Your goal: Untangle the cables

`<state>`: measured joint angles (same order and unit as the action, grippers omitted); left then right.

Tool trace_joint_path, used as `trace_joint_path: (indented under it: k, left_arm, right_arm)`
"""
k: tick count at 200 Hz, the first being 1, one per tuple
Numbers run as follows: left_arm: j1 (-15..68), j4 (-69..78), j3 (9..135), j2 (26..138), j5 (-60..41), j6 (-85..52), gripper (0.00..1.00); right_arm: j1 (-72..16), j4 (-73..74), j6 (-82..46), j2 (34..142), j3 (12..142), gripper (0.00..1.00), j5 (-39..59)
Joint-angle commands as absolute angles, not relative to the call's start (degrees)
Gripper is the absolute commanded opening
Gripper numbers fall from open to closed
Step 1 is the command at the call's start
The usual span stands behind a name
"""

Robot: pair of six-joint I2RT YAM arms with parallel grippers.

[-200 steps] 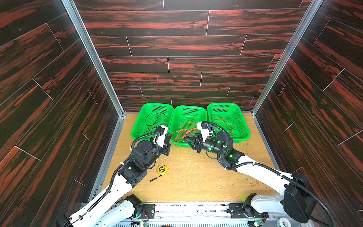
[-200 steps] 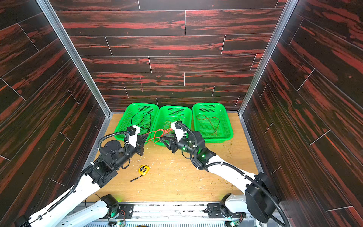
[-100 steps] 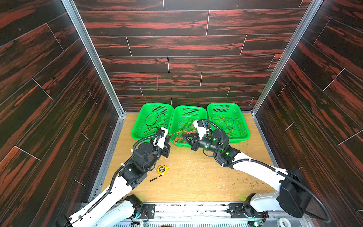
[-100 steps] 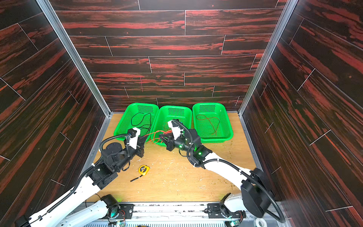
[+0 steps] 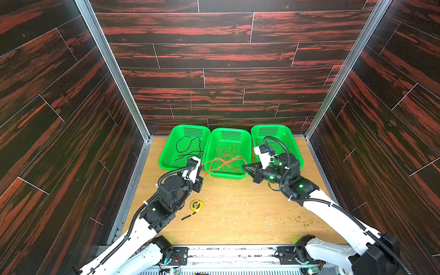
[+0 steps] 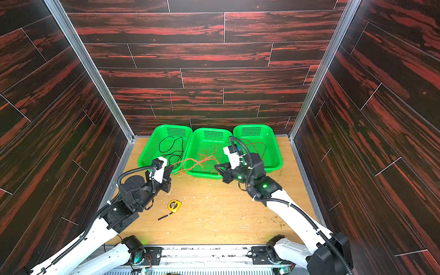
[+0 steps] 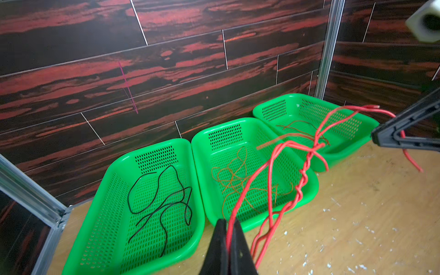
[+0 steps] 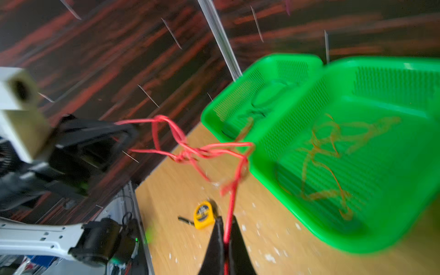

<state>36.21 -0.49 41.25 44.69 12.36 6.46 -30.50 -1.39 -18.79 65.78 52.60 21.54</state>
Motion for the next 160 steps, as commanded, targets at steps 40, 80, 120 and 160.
trace_joint_path:
  k: [40,80,120,160]
  left_arm:
    - [34.07,-5.35,42.51,41.71,14.97,8.79,0.00]
    - [32.73,-5.62,42.49,41.21,12.23,8.53,0.00]
    - [32.30,-3.75,42.76,43.37,8.11,7.35,0.00]
    - [32.23,-4.95,45.39,48.57,-4.23,7.43,0.00]
  right_arm:
    - [-21.49,-10.49,-15.50,64.19,51.54,0.00,21.40]
    - [-18.28,-13.54,-13.25,64.81,50.17,0.00,20.39]
    - [-18.44,-14.38,-10.78,69.51,49.86,0.00,25.74]
    - [-20.05,-11.06,-7.73,65.64,48.29,0.28,26.61]
